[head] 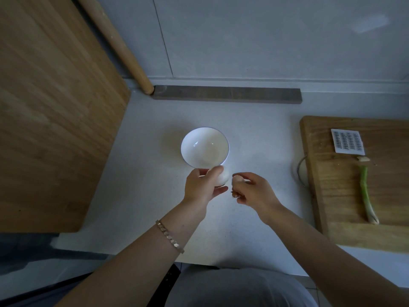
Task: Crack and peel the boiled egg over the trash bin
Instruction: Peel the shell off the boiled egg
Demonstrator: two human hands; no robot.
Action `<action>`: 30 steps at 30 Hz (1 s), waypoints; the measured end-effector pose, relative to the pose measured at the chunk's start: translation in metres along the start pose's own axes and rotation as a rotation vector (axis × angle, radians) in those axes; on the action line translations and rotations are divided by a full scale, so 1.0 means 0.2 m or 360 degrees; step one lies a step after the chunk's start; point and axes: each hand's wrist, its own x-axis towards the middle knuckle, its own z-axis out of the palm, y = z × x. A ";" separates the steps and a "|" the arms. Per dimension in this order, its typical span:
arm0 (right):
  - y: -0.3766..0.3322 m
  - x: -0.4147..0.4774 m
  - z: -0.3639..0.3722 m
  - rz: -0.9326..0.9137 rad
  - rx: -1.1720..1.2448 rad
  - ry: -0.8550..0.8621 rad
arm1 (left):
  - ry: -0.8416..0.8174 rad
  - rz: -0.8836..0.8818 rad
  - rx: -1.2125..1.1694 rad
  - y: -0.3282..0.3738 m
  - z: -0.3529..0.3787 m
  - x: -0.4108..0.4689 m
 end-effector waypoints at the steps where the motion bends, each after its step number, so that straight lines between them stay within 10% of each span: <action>1: -0.01 0.00 -0.01 0.0069 0.0189 -0.0051 | -0.0051 -0.0057 -0.0097 0.01 -0.01 0.00; 7: -0.07 -0.02 -0.03 0.0276 0.0866 -0.0226 | -0.0355 -0.0282 -0.0395 0.02 -0.05 -0.01; 21: -0.09 -0.04 -0.02 -0.0180 0.0228 -0.0103 | -0.0558 -0.0346 -0.0237 0.02 -0.11 0.01; 30: -0.04 0.06 0.03 -0.0151 -0.0188 -0.0059 | -0.0079 -0.0297 -0.0243 -0.06 -0.23 0.01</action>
